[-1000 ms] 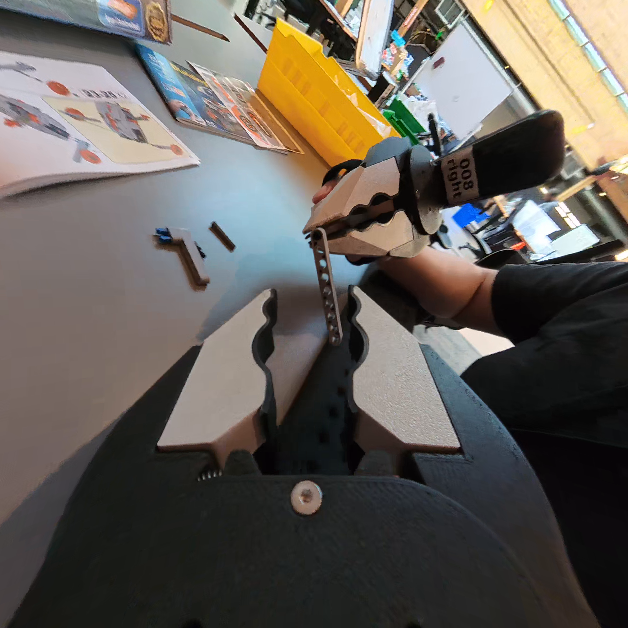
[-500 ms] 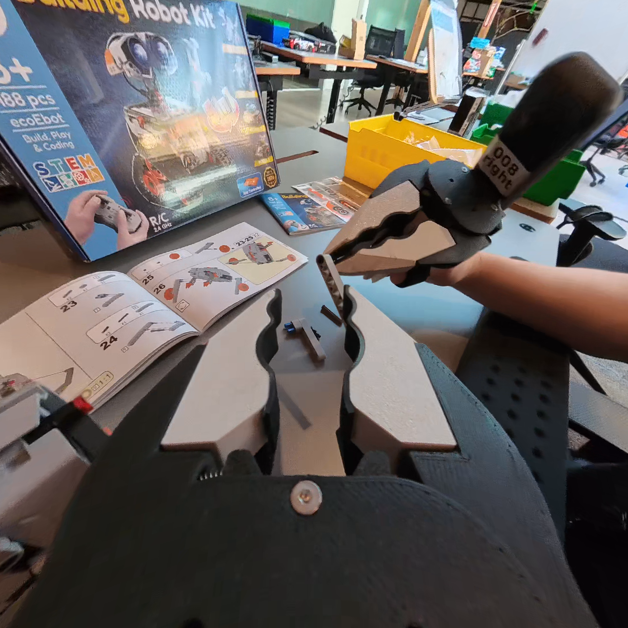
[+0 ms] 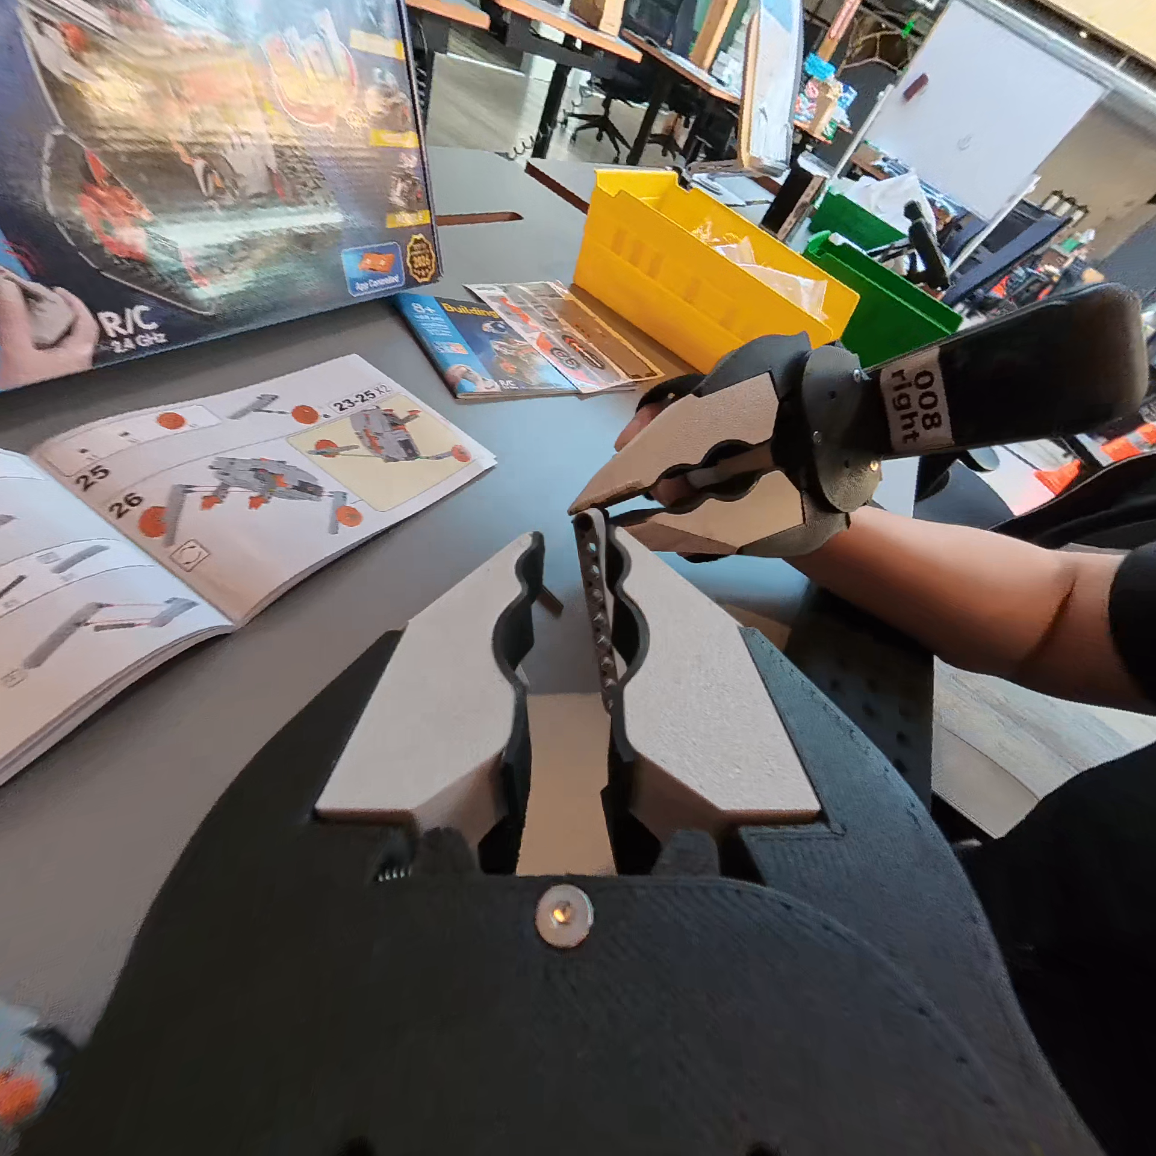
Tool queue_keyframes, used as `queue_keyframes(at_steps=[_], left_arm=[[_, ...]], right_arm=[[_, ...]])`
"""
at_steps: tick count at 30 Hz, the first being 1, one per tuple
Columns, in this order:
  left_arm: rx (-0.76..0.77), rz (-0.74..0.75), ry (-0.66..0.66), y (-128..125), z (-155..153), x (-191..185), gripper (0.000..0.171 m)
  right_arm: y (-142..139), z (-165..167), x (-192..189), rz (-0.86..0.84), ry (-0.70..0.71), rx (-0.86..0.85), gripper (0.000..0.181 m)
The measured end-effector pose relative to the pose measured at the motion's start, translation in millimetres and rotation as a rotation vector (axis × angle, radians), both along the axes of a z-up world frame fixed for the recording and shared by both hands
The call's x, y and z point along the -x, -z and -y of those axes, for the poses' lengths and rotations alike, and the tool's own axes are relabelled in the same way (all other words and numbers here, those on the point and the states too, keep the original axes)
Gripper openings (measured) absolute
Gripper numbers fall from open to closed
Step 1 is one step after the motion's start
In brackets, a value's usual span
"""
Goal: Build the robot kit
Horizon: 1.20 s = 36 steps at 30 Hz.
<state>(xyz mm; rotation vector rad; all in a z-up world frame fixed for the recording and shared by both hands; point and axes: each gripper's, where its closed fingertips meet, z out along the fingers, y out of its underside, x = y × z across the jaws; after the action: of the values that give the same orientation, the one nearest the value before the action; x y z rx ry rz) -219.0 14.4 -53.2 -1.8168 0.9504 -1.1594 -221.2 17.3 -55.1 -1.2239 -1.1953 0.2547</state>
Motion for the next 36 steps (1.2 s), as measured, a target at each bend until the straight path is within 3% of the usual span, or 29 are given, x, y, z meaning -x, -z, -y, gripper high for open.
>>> queue_keyframes(at_steps=[6,10,16,20,26,30,33,36], left_arm=[[0.031,-0.043,0.090,10.8,-2.1,-21.2,0.025],[0.076,0.010,0.154,14.0,5.8,-25.6,0.007],[0.115,0.072,0.165,18.1,12.7,-19.7,0.007],[0.136,0.095,0.145,21.1,10.8,-15.1,0.018],[0.217,0.195,0.170,12.6,11.0,-10.5,0.010],[0.236,0.189,0.182,14.8,11.5,-9.1,0.006],[0.234,0.178,0.180,17.1,11.8,-10.1,0.013],[0.239,0.186,0.209,15.1,16.5,-10.8,0.005]], right_arm=[[-2.9,-6.7,-14.8,-0.005,0.033,-0.011,0.001],[-1.8,-5.4,-16.3,-0.012,0.022,-0.004,0.001],[3.3,1.1,-9.3,0.012,-0.026,0.016,0.001],[6.9,4.2,-5.0,0.022,-0.048,0.027,0.001],[12.1,5.4,-4.6,0.036,-0.059,0.042,0.002],[12.1,5.7,-4.3,0.034,-0.060,0.040,0.002],[10.8,6.9,-3.8,0.030,-0.064,0.037,0.002],[10.8,7.9,-3.1,0.029,-0.067,0.038,0.002]])
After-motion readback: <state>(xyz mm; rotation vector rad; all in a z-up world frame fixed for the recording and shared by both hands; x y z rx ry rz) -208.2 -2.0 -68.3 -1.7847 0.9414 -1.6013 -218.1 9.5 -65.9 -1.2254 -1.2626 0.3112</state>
